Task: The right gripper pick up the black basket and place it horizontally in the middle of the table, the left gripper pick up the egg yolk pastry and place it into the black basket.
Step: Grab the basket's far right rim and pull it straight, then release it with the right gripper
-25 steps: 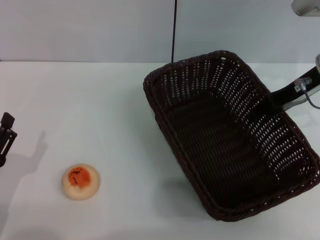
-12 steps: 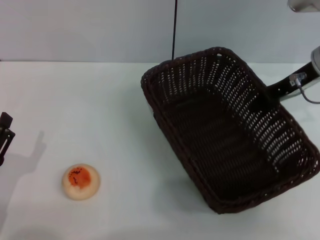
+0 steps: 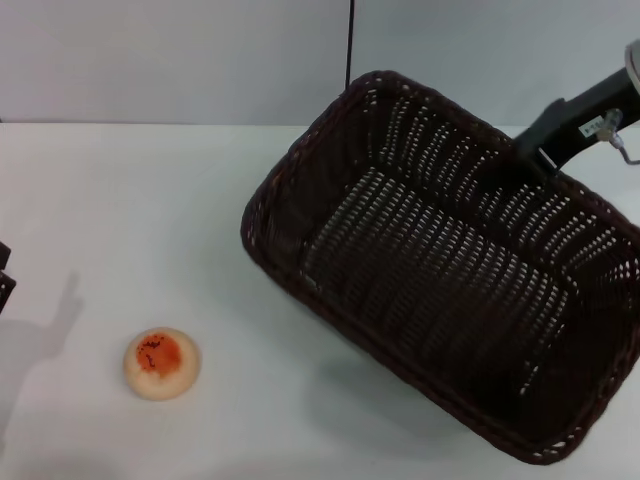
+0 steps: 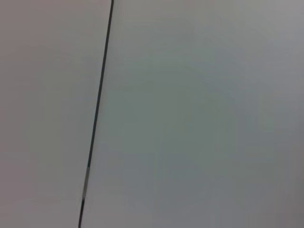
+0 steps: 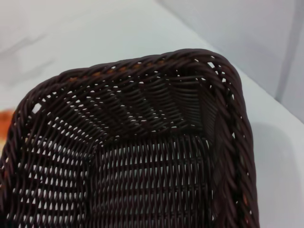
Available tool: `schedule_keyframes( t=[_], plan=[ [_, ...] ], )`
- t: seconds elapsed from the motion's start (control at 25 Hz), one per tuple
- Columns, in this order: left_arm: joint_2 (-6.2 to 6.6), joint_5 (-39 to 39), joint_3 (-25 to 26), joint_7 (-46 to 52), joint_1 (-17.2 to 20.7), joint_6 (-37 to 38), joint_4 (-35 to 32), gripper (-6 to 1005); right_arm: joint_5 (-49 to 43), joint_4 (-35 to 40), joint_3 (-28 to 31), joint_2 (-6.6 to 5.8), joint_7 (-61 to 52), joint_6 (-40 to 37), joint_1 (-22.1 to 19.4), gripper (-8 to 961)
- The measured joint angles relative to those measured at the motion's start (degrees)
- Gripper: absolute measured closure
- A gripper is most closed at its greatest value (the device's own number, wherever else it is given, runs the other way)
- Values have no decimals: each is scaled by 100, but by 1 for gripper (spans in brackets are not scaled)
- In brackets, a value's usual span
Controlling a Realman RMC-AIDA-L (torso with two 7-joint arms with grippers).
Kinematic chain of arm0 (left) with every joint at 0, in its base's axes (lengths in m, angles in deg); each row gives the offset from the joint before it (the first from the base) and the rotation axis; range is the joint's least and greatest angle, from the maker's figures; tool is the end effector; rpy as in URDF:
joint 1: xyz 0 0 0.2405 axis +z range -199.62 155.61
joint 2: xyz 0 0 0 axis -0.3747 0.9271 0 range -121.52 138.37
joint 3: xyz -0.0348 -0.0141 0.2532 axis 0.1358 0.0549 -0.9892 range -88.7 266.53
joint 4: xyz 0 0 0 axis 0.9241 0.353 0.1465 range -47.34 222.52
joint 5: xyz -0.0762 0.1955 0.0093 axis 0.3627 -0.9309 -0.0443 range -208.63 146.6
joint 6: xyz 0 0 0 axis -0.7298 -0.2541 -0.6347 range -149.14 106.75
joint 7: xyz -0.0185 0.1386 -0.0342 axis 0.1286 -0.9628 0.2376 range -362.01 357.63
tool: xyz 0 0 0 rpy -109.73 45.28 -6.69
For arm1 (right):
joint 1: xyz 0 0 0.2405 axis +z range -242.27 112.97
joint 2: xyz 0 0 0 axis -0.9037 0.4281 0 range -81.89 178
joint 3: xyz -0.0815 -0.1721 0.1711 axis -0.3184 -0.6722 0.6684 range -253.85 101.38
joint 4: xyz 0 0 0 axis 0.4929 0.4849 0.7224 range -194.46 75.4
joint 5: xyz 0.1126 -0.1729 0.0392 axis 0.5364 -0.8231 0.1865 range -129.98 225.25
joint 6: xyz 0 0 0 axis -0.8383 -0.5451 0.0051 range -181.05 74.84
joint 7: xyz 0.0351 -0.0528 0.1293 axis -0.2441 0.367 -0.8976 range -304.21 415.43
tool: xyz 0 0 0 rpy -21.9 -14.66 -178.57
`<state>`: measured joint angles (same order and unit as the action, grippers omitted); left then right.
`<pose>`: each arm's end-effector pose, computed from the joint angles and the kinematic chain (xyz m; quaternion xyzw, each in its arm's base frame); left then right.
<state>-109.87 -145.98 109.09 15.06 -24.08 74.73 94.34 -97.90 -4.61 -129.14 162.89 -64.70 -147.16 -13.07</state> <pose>-0.3684 0.1639 0.0015 -0.6600 -0.2423 -0.3748 0.6043 0.1639 0.4081 0.0374 -0.9601 0.2461 -0.0896 0.0983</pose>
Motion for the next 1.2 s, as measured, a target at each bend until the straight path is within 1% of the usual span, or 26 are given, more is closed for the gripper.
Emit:
schedule_keyframes(
  t=[0.12, 0.16, 0.24, 0.32, 0.36, 0.4, 0.52, 0.56, 0.6, 0.72, 0.76, 0.8, 0.96, 1.0, 1.12, 1.16, 1.2],
  plan=[
    [0, -21, -27, 2, 107, 103, 0, 173, -31, 9, -6, -9, 751, -222, 174, 825],
    [0, -36, -70, 5, 157, 172, 1, 173, -32, 5, -8, -3, 1192, -245, 239, 823],
    [0, -44, -105, 9, 193, 231, 1, 173, -22, -3, -9, 16, 1408, -230, 257, 821],
    [0, -49, -159, 10, 249, 307, 6, 173, 7, -14, -13, 72, 1818, -194, 293, 818],
    [0, -50, -228, 10, 293, 368, 19, 173, 20, -28, -26, 170, 2208, -130, 328, 817],
    [0, -50, -228, 10, 293, 368, 19, 173, 20, -28, -26, 170, 2208, -130, 328, 816],
    [-2, -52, -320, 10, 344, 451, 46, 173, 23, -48, -186, 291, 2546, 161, 356, 812],
    [-4, -53, -365, 10, 358, 476, 55, 173, 24, -67, -503, 353, 2666, 473, 357, 811],
    [-6, -53, -403, 10, 368, 497, 61, 174, 24, -67, -503, 353, 2666, 473, 357, 810],
    [-7, -53, -565, 10, 380, 549, 66, 174, 28, -124, -1053, 392, 2739, 901, 354, 806],
    [-12, -53, -663, 9, 382, 555, 69, 174, 49, -161, -1439, 404, 2809, 1205, 339, 805],
    [-12, -53, -663, 9, 382, 555, 69, 174, 49, -161, -1439, 404, 2809, 1205, 339, 803],
    [-26, -53, -738, 8, 382, 557, 88, 174, 459, -301, -1975, 416, 3179, 1665, 306, 798],
    [-26, -53, -738, 8, 382, 557, 88, 174, 459, -301, -1975, 416, 3179, 1665, 306, 797],
    [-27, -53, -756, 8, 375, 559, 133, 174, 581, -364, -2260, 425, 3232, 1890, 297, 793],
    [-27, -53, -758, 7, 370, 559, 149, 174, 644, -421, -2443, 431, 3228, 2051, 290, 792],
    [-27, -53, -758, 7, 370, 559, 149, 174, 644, -421, -2443, 431, 3228, 2051, 290, 791]
  ],
)
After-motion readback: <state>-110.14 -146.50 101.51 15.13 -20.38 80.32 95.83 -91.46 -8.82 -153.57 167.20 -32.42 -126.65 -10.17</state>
